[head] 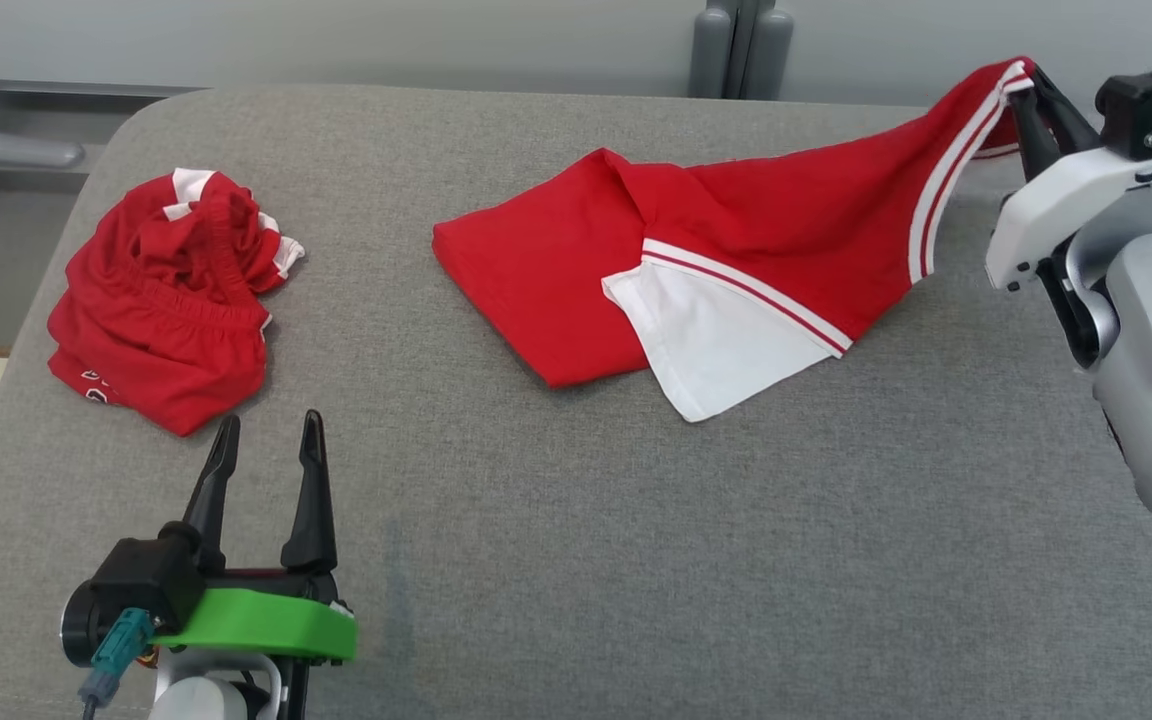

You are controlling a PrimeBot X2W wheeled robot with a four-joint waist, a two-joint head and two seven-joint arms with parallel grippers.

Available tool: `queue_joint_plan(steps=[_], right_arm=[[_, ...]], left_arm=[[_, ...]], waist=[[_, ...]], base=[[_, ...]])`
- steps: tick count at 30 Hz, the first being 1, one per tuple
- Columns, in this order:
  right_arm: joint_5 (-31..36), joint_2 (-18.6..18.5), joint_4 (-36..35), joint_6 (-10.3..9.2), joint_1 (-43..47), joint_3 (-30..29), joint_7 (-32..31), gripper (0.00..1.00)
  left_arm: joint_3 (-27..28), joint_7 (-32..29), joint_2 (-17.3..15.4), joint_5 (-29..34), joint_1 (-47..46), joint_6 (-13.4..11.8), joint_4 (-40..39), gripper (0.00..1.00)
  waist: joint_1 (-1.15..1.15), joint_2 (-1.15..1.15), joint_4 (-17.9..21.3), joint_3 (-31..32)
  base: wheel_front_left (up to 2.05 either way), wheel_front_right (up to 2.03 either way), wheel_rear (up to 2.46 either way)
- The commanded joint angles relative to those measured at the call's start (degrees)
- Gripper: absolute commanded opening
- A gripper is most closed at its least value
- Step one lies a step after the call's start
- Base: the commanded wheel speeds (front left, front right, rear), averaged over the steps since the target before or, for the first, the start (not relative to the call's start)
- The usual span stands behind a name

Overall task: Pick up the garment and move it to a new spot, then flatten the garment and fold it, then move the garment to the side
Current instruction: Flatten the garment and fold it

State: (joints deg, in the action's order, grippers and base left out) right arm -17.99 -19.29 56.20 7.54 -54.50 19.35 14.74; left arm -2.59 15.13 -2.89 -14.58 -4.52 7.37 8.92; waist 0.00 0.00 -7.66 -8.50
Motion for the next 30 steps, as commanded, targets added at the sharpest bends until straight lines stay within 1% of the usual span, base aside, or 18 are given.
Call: queue_joint_plan(steps=[1,7,11,16,19,23,30], right_arm=[[0.9,-0.9,1.0,-0.1,0.8,-0.9,0.4,1.0],[4.8,-1.7,4.4,-0.1,2.3,-3.9,0.4,1.0],[6.8,-0.8,7.9,-0.1,3.1,-6.2,-0.5,1.0],[6.9,2.6,10.6,-0.1,6.2,-8.2,-4.1,1.0],[5.5,6.6,10.1,-0.1,8.4,-8.0,-6.6,1.0],[3.0,10.5,8.6,-0.1,10.0,-7.5,-10.6,1.0],[1.7,13.6,9.6,-0.09,8.0,-9.1,-16.7,1.0]], left_arm=[[-0.2,0.0,0.0,0.1,-1.0,0.1,-0.1,1.0],[0.0,0.0,0.0,0.4,-1.0,0.1,0.4,1.0],[0.2,0.0,-0.1,0.6,0.0,0.1,0.8,1.0],[0.3,0.0,-0.1,0.8,0.8,0.1,0.8,1.0],[0.6,0.0,-0.1,0.8,1.1,0.1,0.7,1.0],[1.2,0.0,-0.1,0.8,1.4,0.1,0.0,1.0],[0.8,0.0,-0.1,0.6,-1.0,0.1,-0.7,1.0]], waist=[[0.0,0.0,0.1,-0.2],[0.0,0.0,0.6,0.6],[0.0,0.0,1.1,2.1],[0.0,0.0,1.7,3.2],[0.0,0.0,2.2,3.4],[0.0,0.0,3.0,2.7],[0.0,0.0,2.5,-0.2]], base=[[0.0,0.0,0.0],[0.0,0.0,0.0],[0.0,0.0,0.0],[0.0,0.0,0.0],[0.0,0.0,0.0],[0.0,0.0,0.0],[0.0,0.0,0.0]])
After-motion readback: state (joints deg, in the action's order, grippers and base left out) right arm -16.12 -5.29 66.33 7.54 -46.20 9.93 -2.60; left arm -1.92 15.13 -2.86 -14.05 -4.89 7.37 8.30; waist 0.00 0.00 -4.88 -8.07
